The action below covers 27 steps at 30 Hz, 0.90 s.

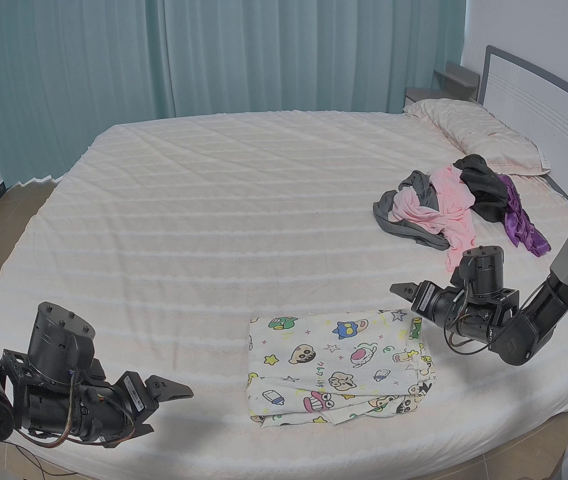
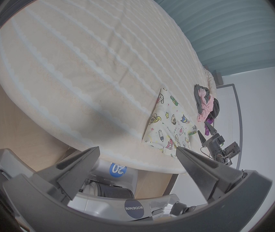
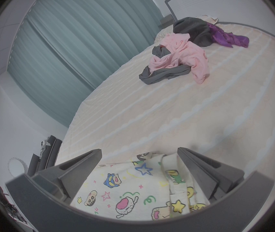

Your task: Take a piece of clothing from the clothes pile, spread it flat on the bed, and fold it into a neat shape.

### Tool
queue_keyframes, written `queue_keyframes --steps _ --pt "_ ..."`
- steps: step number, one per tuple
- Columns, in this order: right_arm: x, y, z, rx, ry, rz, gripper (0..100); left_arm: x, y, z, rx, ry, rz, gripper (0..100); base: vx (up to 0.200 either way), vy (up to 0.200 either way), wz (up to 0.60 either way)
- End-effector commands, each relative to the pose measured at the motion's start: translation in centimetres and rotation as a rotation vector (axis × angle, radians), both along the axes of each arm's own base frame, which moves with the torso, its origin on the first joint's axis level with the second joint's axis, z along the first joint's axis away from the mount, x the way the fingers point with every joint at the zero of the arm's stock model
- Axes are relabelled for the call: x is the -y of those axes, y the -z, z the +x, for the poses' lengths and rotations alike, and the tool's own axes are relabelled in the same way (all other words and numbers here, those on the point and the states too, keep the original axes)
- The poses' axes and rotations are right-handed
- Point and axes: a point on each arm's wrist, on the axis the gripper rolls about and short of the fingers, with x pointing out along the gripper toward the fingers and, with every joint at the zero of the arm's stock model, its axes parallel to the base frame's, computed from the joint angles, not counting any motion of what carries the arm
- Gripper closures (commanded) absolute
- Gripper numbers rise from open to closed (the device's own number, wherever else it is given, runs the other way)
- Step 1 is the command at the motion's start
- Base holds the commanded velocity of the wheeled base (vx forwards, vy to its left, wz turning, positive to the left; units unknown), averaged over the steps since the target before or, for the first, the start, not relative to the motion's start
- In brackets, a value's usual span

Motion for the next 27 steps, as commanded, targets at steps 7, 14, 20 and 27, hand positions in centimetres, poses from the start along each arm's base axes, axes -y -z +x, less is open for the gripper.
queue_keyframes --steps 7,14,20,27 --pt "-0.2 -1.3 -1.6 0.021 -0.027 0.006 0 0.0 0.0 0.0 -0.001 0.0 0.0 0 0.0 0.0 0.0" --pt "-2.2 -1.1 -3.4 -0.003 -0.105 -0.005 0 0.0 0.0 0.0 -0.002 0.0 0.0 0 0.0 0.0 0.0" --pt "-2.8 0.8 -3.5 -0.057 -0.133 -0.026 0 0.0 0.0 0.0 -0.002 0.0 0.0 0 0.0 0.0 0.0" --pt "-2.2 2.7 -2.6 -0.096 -0.124 -0.072 0 0.0 0.1 0.0 -0.003 0.0 0.001 0 0.0 0.0 0.0"
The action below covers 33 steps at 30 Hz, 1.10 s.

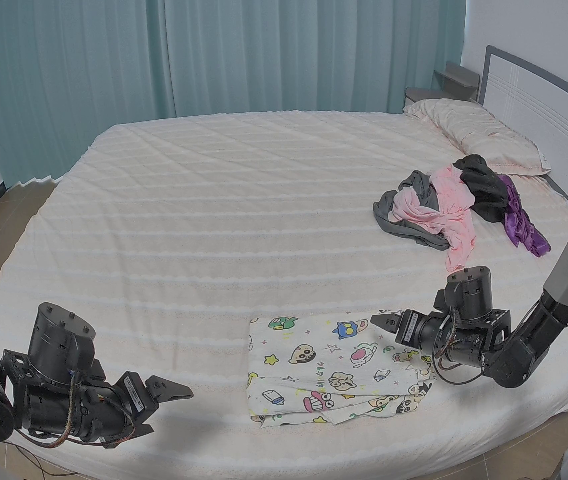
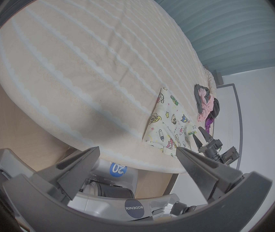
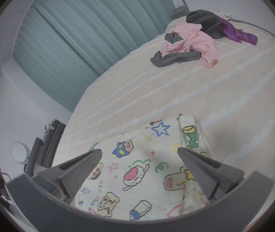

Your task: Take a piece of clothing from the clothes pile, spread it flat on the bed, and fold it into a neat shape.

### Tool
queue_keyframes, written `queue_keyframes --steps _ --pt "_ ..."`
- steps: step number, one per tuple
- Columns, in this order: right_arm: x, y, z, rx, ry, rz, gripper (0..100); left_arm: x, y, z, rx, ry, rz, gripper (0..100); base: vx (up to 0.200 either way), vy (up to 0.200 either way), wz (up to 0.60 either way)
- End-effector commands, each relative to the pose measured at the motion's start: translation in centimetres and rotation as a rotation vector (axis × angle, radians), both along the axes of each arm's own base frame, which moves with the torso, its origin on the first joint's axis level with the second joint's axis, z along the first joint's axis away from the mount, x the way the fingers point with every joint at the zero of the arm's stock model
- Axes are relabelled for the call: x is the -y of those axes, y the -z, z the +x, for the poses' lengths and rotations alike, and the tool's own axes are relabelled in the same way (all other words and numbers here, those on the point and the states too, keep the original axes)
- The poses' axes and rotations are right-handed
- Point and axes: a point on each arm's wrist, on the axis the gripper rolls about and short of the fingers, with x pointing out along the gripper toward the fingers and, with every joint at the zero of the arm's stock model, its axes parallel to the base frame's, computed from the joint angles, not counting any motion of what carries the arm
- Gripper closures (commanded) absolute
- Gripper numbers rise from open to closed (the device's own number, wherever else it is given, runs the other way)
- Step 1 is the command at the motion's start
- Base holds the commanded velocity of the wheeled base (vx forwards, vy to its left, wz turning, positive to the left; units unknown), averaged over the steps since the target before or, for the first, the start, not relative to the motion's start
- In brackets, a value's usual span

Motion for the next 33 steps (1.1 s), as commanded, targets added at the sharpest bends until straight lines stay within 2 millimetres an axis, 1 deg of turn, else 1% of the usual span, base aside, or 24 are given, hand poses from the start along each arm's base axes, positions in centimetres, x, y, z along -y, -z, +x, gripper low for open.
queue_keyframes --steps 1,5,11,12,14,15,21,26,30,33 --pt "0.3 1.7 0.6 -0.04 0.01 -0.026 0 0.0 0.0 0.0 -0.002 0.0 -0.001 0 0.0 0.0 0.0" --pt "0.4 2.5 1.7 -0.042 0.023 -0.033 0 0.0 0.0 0.0 -0.002 0.0 -0.001 0 0.0 0.0 0.0" --pt "0.2 2.8 2.7 -0.029 0.023 -0.035 0 0.0 0.0 0.1 -0.001 0.0 -0.001 0 0.0 0.0 0.0" --pt "0.3 3.2 3.2 -0.031 0.031 -0.035 0 0.0 0.0 0.0 -0.002 0.0 -0.001 0 0.0 0.0 0.0" --pt "0.2 3.6 3.4 -0.037 0.032 -0.038 0 0.0 0.0 0.0 -0.002 0.0 -0.001 0 0.0 0.0 0.0" --pt "0.2 3.6 3.5 -0.038 0.032 -0.038 100 0.0 0.0 0.0 -0.002 0.0 -0.001 0 0.0 0.0 0.0" --pt "0.5 3.2 3.8 0.023 0.045 -0.009 100 0.0 0.0 0.0 -0.002 0.0 -0.001 0 0.0 0.0 0.0" --pt "0.7 3.2 3.7 0.023 0.052 -0.009 100 0.0 0.0 0.0 -0.002 0.0 -0.001 0 0.0 0.0 0.0" --pt "1.3 3.0 3.7 0.023 0.067 -0.007 100 0.0 0.0 0.0 -0.002 0.0 -0.001 0 0.0 0.0 0.0" --pt "2.2 2.8 4.0 0.027 0.095 -0.005 100 0.0 0.0 0.0 -0.002 0.0 -0.001 0 0.0 0.0 0.0"
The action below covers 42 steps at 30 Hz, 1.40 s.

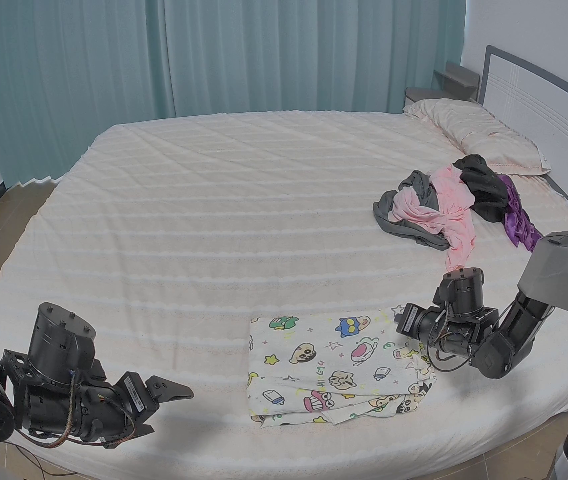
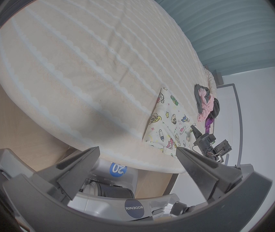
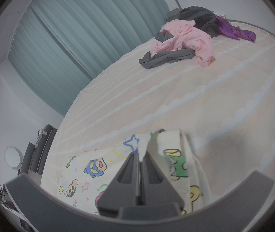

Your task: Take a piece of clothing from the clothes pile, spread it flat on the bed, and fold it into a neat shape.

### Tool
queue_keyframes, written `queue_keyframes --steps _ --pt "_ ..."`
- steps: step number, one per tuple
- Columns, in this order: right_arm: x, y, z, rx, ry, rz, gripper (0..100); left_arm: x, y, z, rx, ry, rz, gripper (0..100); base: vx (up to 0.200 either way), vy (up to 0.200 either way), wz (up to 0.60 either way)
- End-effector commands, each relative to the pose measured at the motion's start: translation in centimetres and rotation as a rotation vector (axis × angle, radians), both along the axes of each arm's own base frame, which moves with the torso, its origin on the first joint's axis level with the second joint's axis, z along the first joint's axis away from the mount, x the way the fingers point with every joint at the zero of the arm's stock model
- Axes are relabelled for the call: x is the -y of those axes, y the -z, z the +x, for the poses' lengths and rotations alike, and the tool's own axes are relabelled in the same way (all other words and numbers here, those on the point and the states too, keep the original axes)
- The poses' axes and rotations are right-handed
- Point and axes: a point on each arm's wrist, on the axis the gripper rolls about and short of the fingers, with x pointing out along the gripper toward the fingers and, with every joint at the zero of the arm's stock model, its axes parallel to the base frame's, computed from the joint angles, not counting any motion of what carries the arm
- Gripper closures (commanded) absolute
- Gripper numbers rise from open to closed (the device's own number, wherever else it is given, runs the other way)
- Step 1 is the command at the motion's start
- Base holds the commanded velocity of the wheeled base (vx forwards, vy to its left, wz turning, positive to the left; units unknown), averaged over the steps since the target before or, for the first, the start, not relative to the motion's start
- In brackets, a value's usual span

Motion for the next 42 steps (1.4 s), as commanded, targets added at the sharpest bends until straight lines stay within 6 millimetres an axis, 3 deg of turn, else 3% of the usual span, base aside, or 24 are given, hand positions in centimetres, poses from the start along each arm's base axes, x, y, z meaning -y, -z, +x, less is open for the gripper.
queue_keyframes --steps 1,14,15,22,31,32,35,37,42 --pt "0.9 -0.5 0.3 0.012 0.027 0.004 100 0.0 0.0 0.0 -0.001 0.0 0.0 0 0.0 0.0 0.0" --pt "1.7 -0.8 0.7 0.02 0.054 0.012 100 0.0 0.0 0.0 -0.001 0.0 0.0 0 0.0 0.0 0.0" --pt "1.9 -0.8 0.8 0.019 0.059 0.012 0 0.0 0.0 0.0 -0.001 0.0 0.0 0 0.0 0.0 0.0" --pt "2.5 -1.8 0.6 0.042 0.065 0.027 0 0.0 0.0 0.0 -0.001 0.0 0.0 0 0.0 0.0 0.0" --pt "2.1 -4.9 -5.9 0.032 -0.01 0.03 0 0.0 0.0 0.0 -0.001 0.0 0.0 0 0.0 0.0 0.0" --pt "2.1 -4.9 -5.9 0.032 -0.01 0.03 0 0.0 0.0 0.0 -0.001 0.0 0.0 0 0.0 0.0 0.0" --pt "0.9 -4.5 -9.9 -0.058 -0.062 0.085 0 0.0 0.0 0.0 -0.002 -0.002 0.0 0 0.0 0.0 0.0" --pt "0.6 -4.2 -11.0 -0.094 -0.076 0.096 0 0.0 0.0 0.0 0.0 -0.002 -0.001 0 0.0 0.0 0.0" --pt "0.7 -3.2 -11.9 -0.145 -0.087 0.073 0 0.0 0.1 0.0 -0.005 -0.001 0.0 0 0.0 0.0 0.0"
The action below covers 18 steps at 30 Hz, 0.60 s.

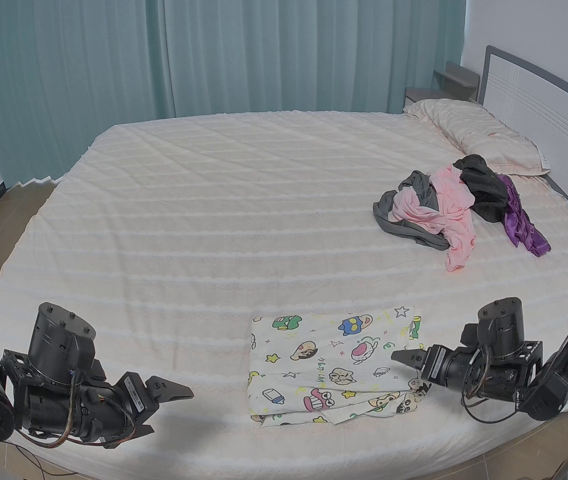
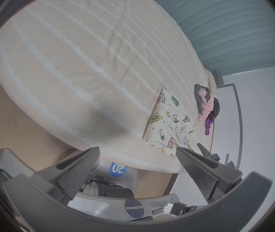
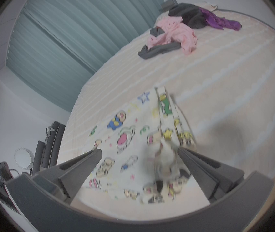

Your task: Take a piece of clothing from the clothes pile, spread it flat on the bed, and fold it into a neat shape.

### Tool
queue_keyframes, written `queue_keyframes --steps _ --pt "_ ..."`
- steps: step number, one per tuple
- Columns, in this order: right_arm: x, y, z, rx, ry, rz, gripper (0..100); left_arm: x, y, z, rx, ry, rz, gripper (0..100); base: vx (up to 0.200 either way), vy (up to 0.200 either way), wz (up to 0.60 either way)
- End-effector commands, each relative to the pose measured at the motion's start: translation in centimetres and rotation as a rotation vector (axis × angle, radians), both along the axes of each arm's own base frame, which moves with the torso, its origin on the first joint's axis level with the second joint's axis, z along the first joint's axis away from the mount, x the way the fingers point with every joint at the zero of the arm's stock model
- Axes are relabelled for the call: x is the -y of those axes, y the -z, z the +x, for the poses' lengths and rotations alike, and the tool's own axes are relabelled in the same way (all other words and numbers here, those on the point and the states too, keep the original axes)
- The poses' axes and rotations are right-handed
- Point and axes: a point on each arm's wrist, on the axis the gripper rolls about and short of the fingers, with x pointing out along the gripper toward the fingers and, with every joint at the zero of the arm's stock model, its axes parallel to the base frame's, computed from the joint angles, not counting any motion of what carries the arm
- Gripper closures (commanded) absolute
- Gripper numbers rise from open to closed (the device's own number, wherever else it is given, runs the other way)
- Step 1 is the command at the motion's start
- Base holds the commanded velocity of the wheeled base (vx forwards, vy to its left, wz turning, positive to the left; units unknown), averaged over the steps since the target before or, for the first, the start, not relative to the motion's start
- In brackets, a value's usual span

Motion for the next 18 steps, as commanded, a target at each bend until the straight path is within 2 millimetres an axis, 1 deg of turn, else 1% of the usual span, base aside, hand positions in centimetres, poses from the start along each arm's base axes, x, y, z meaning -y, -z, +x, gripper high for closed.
queue_keyframes --steps 1,11,15,18 --pt "-0.2 -0.1 -1.5 -0.016 -0.034 0.001 0 0.0 0.1 0.0 -0.003 0.0 0.001 0 0.0 0.0 0.0" --pt "-0.5 -0.1 -1.4 -0.02 -0.055 0.015 0 0.2 0.1 -0.2 -0.006 0.015 0.002 0 0.0 0.0 0.0" --pt "-0.6 1.1 -1.1 -0.063 -0.055 -0.004 0 0.2 0.1 -0.2 -0.003 0.015 0.001 0 0.0 0.0 0.0" --pt "-0.6 1.5 -1.2 -0.078 -0.057 -0.013 0 0.2 0.1 -0.2 -0.003 0.015 0.001 0 0.0 0.0 0.0"
